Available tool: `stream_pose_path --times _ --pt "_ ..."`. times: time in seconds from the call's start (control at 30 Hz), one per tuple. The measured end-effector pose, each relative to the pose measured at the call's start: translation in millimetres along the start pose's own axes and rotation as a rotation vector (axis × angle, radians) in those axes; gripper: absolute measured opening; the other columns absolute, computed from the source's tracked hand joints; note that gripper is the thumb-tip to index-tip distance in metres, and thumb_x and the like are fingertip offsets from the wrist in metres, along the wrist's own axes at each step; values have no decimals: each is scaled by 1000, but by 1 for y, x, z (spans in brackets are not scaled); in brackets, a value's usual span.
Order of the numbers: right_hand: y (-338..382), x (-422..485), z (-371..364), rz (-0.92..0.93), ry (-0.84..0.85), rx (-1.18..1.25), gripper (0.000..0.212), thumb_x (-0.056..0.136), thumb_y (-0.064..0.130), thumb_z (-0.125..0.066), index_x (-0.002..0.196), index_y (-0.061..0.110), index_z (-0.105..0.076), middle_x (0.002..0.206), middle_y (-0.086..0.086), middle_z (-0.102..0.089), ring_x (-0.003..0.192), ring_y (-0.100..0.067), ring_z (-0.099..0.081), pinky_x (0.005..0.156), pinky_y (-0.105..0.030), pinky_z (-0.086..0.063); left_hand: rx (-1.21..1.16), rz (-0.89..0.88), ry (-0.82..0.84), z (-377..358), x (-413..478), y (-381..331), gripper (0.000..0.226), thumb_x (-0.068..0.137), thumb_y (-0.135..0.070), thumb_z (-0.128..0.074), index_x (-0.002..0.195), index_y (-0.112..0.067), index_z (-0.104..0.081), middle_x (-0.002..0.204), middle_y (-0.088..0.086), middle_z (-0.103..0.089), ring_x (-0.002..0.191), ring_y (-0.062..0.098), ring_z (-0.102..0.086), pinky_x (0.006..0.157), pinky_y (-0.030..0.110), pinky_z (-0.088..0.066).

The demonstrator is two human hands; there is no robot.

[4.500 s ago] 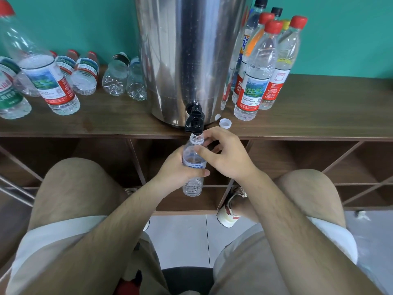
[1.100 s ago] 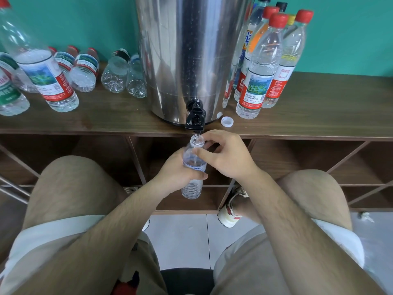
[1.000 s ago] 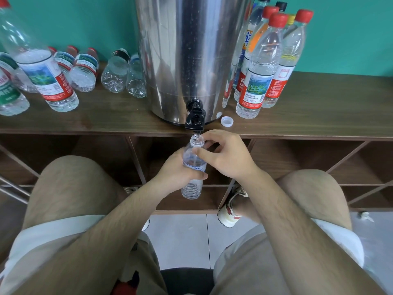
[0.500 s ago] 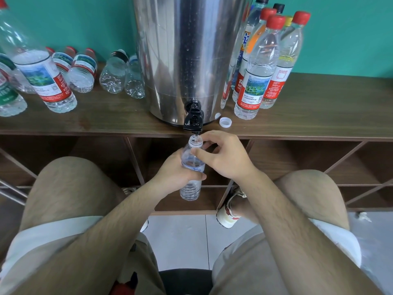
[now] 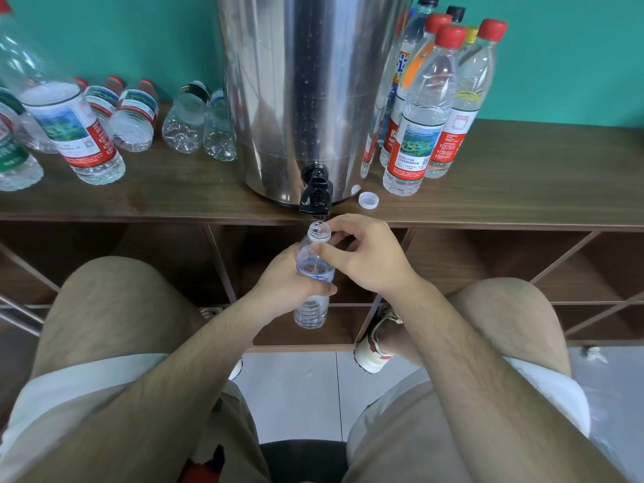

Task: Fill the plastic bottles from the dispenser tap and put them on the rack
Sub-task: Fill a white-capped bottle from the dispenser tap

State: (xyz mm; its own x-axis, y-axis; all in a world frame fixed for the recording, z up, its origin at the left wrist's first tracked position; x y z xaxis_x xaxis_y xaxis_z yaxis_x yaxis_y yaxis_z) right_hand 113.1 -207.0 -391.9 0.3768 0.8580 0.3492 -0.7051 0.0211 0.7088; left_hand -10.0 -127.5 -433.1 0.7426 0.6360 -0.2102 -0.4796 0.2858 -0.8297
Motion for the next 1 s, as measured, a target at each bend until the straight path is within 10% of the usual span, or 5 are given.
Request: stream_pose_path --times 1.0 --pt "0 0 -1 -4 2 0 20 88 23 -79 108 21 -79 98 12 -74 90 -9 -69 70 -15 -49 -29 0 9 0 -2 -2 74 78 -15 -90 142 -20 -54 132 2 -66 122 21 -63 110 49 -50"
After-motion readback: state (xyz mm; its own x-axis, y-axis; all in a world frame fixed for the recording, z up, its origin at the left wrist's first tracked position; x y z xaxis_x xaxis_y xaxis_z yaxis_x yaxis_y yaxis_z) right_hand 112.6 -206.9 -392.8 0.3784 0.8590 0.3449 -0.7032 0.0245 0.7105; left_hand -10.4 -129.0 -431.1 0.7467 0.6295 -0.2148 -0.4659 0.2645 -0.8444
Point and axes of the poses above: each hand's wrist, its own x-axis towards the middle knuckle, its own z-axis out of the back of the hand, y = z × x, the point moved 5 cm from there along x, towards the middle knuckle
